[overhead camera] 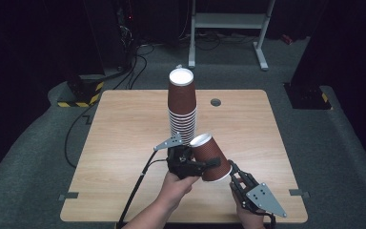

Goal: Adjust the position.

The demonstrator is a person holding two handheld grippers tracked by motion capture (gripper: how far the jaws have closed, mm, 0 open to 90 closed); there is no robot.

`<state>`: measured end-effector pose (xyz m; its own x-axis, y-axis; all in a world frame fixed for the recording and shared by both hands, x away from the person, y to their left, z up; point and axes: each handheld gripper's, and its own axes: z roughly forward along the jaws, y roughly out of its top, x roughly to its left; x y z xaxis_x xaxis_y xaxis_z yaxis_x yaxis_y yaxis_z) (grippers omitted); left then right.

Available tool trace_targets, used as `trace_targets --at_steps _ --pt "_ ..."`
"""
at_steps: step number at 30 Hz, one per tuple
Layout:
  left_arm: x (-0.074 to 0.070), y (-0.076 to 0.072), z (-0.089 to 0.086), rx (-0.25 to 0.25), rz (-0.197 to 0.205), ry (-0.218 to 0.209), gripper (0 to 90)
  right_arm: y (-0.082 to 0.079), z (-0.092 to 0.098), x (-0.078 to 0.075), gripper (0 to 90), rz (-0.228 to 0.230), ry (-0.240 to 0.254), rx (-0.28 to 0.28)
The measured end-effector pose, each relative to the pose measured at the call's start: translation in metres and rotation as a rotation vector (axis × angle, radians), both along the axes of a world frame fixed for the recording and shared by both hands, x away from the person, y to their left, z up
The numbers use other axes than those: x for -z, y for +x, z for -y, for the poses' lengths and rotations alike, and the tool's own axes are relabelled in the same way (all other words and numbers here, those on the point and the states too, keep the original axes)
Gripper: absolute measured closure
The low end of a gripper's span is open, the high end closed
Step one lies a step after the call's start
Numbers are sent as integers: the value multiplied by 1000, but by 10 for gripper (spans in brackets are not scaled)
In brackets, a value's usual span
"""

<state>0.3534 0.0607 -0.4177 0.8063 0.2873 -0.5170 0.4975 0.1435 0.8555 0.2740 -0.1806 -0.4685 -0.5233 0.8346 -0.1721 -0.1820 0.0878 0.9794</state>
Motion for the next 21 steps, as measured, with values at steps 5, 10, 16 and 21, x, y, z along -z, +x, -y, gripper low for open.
trace_targets --at_steps 5,10,16,21 --pt "-1 -1 0 -24 17 13 99 -1 1 -1 850 0 -8 10" --pt "-2 -2 -3 -36 27 22 82 -3 0 -1 851 7 -20 11" --pt "-3 -2 -6 -47 36 31 48 -5 -2 -3 852 18 -31 7" --pt "-4 -2 -8 -65 47 42 12 -8 -2 -5 853 24 -35 3"
